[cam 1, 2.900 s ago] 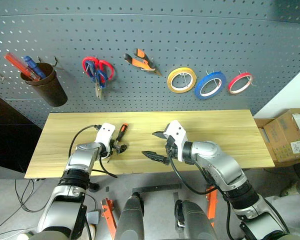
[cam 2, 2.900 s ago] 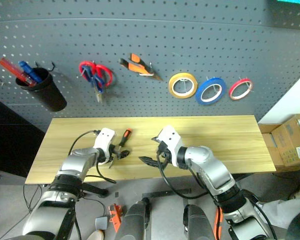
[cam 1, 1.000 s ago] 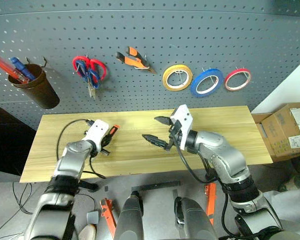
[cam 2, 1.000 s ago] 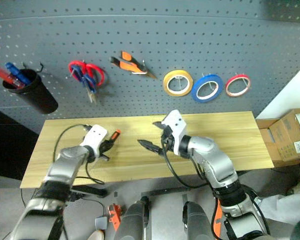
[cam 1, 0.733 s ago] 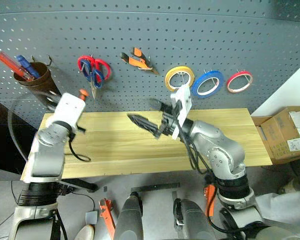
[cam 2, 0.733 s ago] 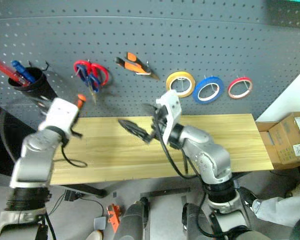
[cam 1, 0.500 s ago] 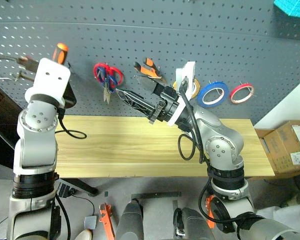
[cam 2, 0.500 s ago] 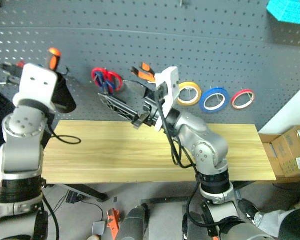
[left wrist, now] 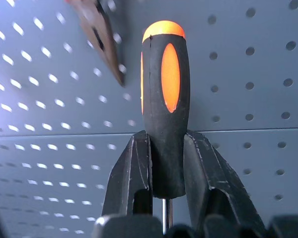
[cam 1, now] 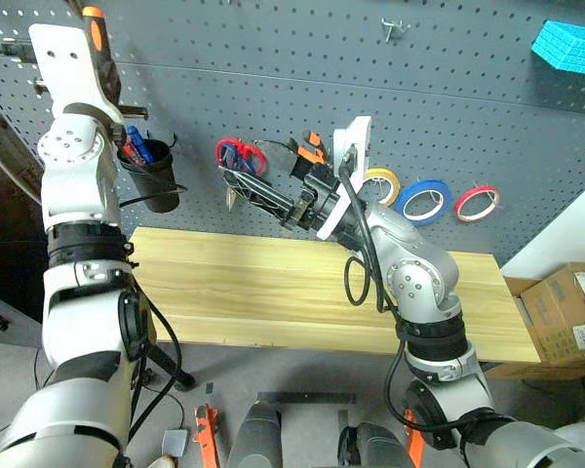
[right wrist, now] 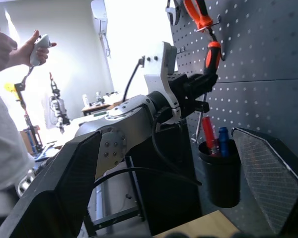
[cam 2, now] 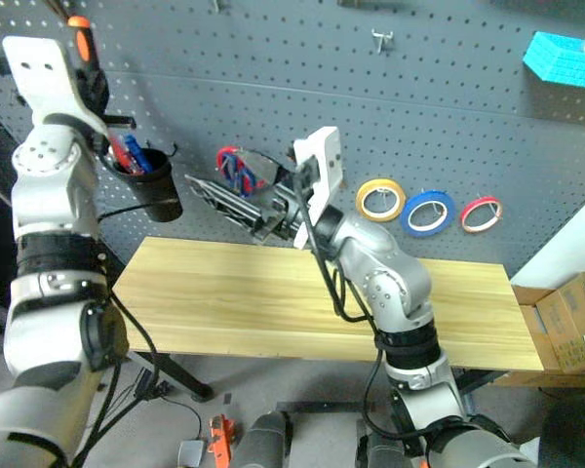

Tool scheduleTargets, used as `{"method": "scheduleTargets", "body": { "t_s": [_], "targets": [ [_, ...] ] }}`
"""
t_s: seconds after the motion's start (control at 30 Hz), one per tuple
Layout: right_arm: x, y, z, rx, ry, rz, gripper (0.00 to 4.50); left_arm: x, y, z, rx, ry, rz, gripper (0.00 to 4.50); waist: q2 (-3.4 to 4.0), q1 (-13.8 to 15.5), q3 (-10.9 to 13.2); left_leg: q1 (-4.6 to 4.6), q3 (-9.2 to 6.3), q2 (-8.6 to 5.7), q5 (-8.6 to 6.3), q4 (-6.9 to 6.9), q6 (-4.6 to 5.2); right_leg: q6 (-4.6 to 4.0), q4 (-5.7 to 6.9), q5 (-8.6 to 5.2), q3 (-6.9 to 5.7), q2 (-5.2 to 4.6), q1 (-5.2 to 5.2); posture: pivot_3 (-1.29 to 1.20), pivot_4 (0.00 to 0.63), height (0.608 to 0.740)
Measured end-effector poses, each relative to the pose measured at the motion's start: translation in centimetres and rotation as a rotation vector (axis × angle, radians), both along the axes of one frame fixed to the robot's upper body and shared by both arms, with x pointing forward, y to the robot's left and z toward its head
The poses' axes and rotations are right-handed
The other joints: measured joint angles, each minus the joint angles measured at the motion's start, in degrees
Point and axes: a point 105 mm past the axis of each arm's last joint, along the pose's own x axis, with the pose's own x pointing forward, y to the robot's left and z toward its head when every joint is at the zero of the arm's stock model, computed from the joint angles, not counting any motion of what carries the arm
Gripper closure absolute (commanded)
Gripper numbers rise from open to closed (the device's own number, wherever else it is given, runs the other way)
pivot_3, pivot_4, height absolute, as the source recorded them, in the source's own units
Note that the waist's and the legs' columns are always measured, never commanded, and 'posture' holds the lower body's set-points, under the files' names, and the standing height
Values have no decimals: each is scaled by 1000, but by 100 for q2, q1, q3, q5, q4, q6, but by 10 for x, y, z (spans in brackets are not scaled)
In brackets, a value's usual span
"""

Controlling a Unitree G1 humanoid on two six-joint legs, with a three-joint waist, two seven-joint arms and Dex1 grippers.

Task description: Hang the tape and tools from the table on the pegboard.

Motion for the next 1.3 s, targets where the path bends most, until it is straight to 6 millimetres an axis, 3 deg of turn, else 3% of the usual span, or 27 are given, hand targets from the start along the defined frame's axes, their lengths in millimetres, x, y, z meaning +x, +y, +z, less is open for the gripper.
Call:
{"method": "scheduleTargets", "body": {
  "t_s": [0.4,0.67,0.9,1.3],
  "targets": [
    [9,-11,-9,-22,9,-91,0,16,2,-37,-63,59,-12,3968,-3,-64,-12,1,7,48,27,2,13,-4,27,2,3,44,-16,181,0,740],
    [13,-16,-16,-47,16,-122,0,5,36,-65,-90,101,102,3968,-19,-129,-45,6,14,50,28,7,13,-13,34,8,9,45,-16,163,0,740],
    [11,-13,-20,-61,19,-113,0,1,43,-81,-91,126,125,3968,-31,-193,-138,18,21,52,26,9,9,-17,35,10,10,44,-9,165,0,740],
    [13,-15,-19,-63,2,-135,0,1,41,-77,-87,105,119,106,-35,-202,-170,44,35,59,13,9,-23,-49,43,30,12,45,5,155,0,740]
  ]
}}
